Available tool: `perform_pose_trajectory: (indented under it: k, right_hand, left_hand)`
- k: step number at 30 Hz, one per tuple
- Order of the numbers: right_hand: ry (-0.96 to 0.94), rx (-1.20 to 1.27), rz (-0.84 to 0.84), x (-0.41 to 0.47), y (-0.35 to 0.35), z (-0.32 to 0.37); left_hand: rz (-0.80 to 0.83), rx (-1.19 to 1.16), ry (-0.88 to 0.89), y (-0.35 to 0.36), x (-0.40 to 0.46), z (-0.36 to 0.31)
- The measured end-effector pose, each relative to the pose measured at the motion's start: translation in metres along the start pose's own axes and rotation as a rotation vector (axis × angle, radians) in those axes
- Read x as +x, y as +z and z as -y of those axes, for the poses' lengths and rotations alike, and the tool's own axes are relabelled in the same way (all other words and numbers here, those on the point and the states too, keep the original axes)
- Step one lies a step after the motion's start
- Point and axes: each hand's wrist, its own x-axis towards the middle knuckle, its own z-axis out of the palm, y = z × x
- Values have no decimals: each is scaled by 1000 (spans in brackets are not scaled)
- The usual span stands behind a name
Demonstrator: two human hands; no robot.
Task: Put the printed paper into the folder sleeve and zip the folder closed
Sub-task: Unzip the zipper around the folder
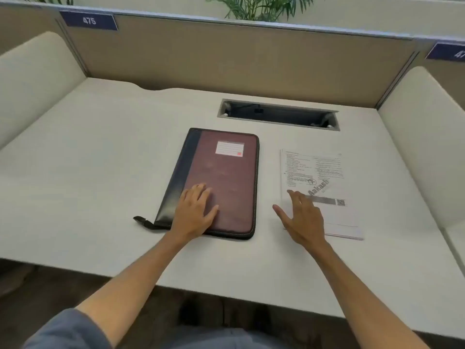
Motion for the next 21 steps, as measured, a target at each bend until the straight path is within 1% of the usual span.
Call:
perform_pose_trajectory:
  k: [4, 13, 18, 21]
  right_hand:
    - [46, 11, 18, -5, 9, -5]
    - [23, -41, 22, -12, 21, -6]
    - [17, -34, -30, -5, 20, -1]
    - [-30, 16, -73, 6, 17, 8]
  left_hand:
    - [14, -12, -54, 3, -7, 2]
    - [-33, -37, -54, 16, -12, 6]
    - [-63, -34, -34, 14, -8, 9]
    - [-123, -29, -27, 12, 1, 15]
